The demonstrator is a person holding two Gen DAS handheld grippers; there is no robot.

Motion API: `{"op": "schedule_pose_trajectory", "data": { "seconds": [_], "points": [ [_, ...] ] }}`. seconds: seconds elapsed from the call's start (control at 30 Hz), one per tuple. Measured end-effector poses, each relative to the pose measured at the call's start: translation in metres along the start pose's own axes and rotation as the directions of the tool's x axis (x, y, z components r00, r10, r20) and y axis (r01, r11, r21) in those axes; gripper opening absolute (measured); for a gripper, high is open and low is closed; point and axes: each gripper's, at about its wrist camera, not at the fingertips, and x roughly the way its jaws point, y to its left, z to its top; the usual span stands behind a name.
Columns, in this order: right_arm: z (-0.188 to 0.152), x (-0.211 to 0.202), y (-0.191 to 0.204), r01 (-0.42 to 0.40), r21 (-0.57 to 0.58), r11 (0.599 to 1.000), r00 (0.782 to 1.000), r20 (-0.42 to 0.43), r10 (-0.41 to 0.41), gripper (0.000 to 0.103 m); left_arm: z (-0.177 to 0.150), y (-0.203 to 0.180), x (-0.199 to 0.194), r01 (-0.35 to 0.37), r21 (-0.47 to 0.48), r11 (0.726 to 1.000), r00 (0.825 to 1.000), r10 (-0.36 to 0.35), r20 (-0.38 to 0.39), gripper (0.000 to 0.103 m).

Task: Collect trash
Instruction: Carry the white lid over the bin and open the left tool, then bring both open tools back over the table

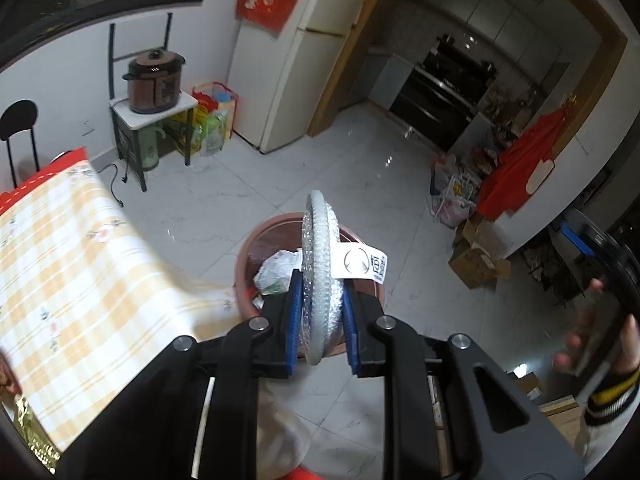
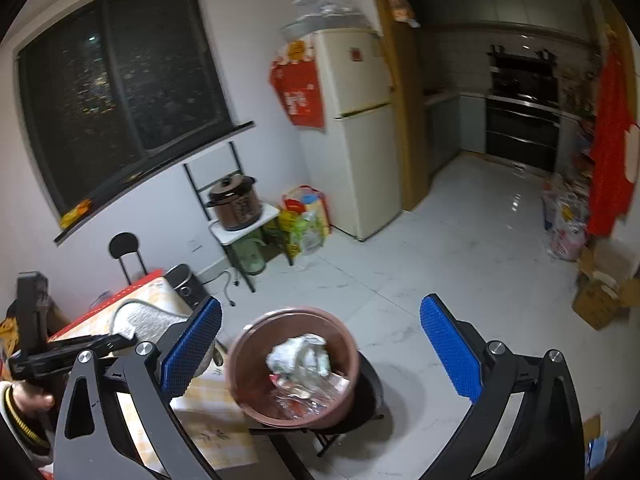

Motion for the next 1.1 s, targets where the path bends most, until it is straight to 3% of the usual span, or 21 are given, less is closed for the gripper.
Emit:
{"op": "schedule_pose_trajectory", "data": {
  "seconds": [0.1, 0.2, 0.33, 0.4, 0.5, 0.67, 0.8, 0.9, 1.0, 1.1],
  "points": [
    [-0.005, -0.007, -0.017, 0.041, 0.03, 0.999, 0.999, 0.012, -0.042, 0.098, 0.013, -0.017, 0.022, 0.015, 0.035, 0.999, 1.0, -0.015, -0.012, 0.023],
    [-0.004, -0.014, -0.034, 0.066, 0.067, 0.996, 0.997, 0.026, -0.067, 0.098, 0.027, -0.035, 0.021, 0.037, 0.078, 0.996, 0.998, -0.04, 0.041, 0.051],
    [-0.003, -0.02, -0.038, 0.071, 0.096, 0.993, 0.996, 0.054, -0.076, 0.098, 0.037, -0.045, -0.006, 0.071, 0.114, 0.991, 0.988, -0.085, 0.125, 0.07],
    [-0.001, -0.021, -0.034, 0.058, 0.112, 0.992, 0.996, 0.067, -0.066, 0.098, 0.035, -0.041, -0.028, 0.061, 0.126, 0.99, 0.98, -0.083, 0.179, 0.088],
    [0.002, -0.013, -0.017, 0.035, 0.109, 0.993, 0.997, 0.066, -0.042, 0.098, 0.028, -0.026, -0.064, 0.031, 0.111, 0.993, 0.963, -0.06, 0.263, 0.096],
    [0.0, 0.001, 0.023, -0.038, 0.064, 0.997, 0.998, 0.044, 0.035, 0.098, 0.008, 0.02, -0.123, -0.046, 0.023, 0.999, 0.939, 0.035, 0.341, 0.097],
    [-0.001, 0.006, 0.059, -0.086, 0.036, 0.996, 0.996, 0.04, 0.085, 0.098, -0.018, 0.063, -0.173, -0.155, -0.06, 0.986, 0.907, 0.166, 0.387, 0.097],
    [-0.001, 0.007, 0.088, -0.111, 0.003, 0.994, 0.993, 0.036, 0.111, 0.098, -0.051, 0.101, -0.219, -0.238, -0.137, 0.961, 0.874, 0.274, 0.402, 0.097],
    [-0.005, 0.009, 0.118, -0.14, -0.027, 0.99, 0.99, 0.021, 0.141, 0.098, -0.085, 0.139, -0.26, -0.316, -0.226, 0.921, 0.832, 0.384, 0.402, 0.097],
    [-0.011, 0.012, 0.147, -0.175, -0.054, 0.983, 0.985, -0.003, 0.175, 0.098, -0.129, 0.179, -0.308, -0.379, -0.336, 0.862, 0.774, 0.494, 0.396, 0.097]
  ]
}}
